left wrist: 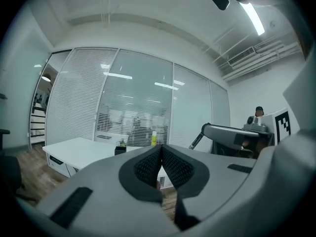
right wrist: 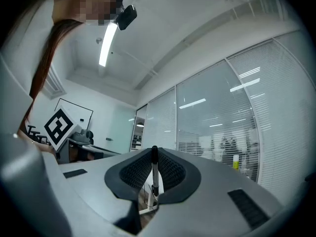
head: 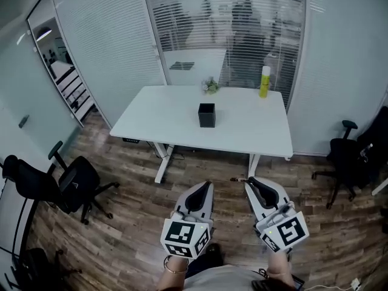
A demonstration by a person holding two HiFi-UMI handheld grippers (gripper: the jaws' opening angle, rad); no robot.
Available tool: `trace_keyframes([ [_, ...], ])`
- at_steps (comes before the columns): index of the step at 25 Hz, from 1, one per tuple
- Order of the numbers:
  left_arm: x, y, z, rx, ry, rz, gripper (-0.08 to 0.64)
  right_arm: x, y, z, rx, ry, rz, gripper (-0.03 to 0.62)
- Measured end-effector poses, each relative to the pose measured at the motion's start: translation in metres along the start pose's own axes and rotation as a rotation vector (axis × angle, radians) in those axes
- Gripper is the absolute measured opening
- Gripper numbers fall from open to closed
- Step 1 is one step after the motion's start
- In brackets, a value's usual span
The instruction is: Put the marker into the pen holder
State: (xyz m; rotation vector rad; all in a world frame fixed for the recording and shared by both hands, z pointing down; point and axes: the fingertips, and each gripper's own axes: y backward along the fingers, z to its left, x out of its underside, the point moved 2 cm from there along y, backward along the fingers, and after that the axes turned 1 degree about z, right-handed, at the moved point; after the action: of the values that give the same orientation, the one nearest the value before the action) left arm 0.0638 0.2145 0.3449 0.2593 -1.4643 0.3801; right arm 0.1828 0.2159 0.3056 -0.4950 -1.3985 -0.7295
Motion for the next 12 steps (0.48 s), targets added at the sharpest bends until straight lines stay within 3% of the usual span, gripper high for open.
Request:
trace_keyframes([
  [12,0.0,-0.03,0.079,0.043,-0.012,-0.009,0.02,0.01,-0.092,-0.013,0.066,0.015,0.017,0.06],
])
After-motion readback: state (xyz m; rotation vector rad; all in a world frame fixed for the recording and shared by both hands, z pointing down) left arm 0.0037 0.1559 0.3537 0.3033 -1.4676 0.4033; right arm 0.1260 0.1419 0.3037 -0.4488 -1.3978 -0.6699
